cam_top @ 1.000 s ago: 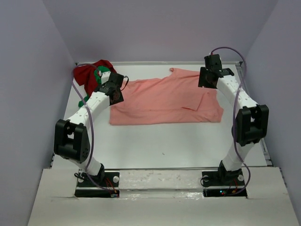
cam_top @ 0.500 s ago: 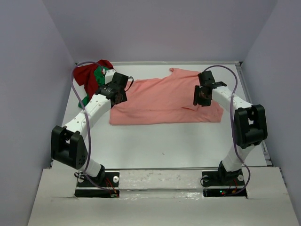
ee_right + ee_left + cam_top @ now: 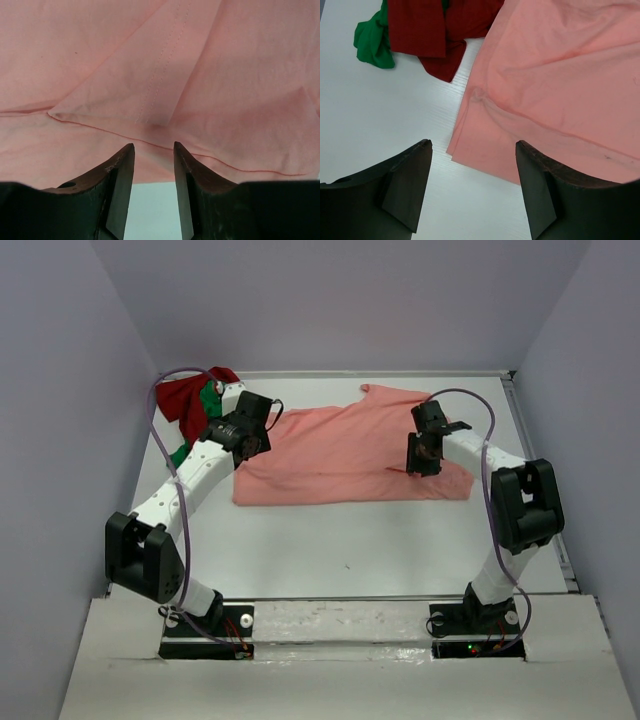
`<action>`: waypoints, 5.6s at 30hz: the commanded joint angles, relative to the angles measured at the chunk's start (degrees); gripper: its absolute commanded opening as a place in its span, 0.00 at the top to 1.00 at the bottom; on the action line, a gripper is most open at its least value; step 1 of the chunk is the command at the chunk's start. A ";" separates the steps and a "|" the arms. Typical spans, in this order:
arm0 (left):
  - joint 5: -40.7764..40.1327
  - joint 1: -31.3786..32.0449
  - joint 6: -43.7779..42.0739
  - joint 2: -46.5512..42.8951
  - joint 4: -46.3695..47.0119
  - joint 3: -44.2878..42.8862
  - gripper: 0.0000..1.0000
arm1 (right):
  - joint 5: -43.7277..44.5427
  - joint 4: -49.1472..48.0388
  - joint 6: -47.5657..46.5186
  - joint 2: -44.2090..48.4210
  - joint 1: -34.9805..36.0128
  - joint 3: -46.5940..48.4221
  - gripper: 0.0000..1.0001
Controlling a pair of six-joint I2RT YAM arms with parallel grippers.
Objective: Fold and stack the t-shirts
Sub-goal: Fold the tshirt
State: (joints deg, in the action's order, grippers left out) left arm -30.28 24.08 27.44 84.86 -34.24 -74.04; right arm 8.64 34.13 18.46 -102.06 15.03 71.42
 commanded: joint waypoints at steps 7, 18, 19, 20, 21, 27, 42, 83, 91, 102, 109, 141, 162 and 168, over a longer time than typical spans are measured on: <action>-1.01 0.36 -0.46 -2.95 -0.48 -1.72 0.23 | 2.43 -3.28 -0.09 -2.17 0.18 2.58 0.57; -0.92 0.36 -0.81 -3.21 -0.65 -1.11 0.22 | 1.91 -2.58 -0.44 -5.16 0.18 7.07 0.60; -0.74 0.36 -0.90 -3.30 -0.57 -1.11 0.22 | 1.82 -2.58 -0.70 -5.34 0.18 7.42 0.61; -0.74 0.36 -0.90 -3.38 -0.65 -1.11 0.22 | 2.16 -2.49 -0.62 -5.52 0.18 7.42 0.62; -0.66 0.36 -0.90 -3.38 -0.65 -1.11 0.22 | 2.17 -2.58 -0.53 -5.52 0.18 7.33 0.63; -0.65 0.27 -1.34 -4.09 -0.74 -0.58 0.22 | 1.82 -2.66 0.09 -5.08 0.18 6.02 0.63; -0.13 0.36 -1.78 -5.23 -0.65 0.48 0.22 | 1.02 -3.72 0.88 -4.55 0.18 2.23 0.59; 2.69 0.53 -1.60 -5.85 1.01 3.28 0.21 | 4.53 2.17 -2.11 -9.04 1.23 15.78 0.74; 3.48 0.53 -1.60 -5.41 1.45 3.90 0.21 | 7.10 -0.37 -1.32 -6.22 1.23 7.86 0.59; 3.21 0.53 -1.51 -6.37 0.93 4.43 0.21 | 5.24 -2.22 -0.70 -6.04 1.23 4.61 0.64; 3.30 0.62 -1.51 -6.11 1.02 4.61 0.21 | 4.45 -2.23 -0.26 -6.66 1.23 5.48 1.00; 5.23 0.89 -2.39 -3.30 2.86 6.19 0.21 | -0.55 3.58 -12.04 -24.49 1.76 36.15 1.00; 5.93 1.24 -4.59 0.92 5.76 6.02 0.21 | 0.32 2.52 -15.38 -22.40 1.76 41.00 0.23; 9.10 1.32 -6.43 5.74 6.82 1.63 0.50 | 11.12 2.08 -11.61 -13.17 1.76 30.12 1.00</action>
State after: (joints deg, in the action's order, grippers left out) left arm -22.68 25.06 22.92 88.60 -29.15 -67.99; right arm 11.20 37.91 4.84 -124.01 16.27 106.32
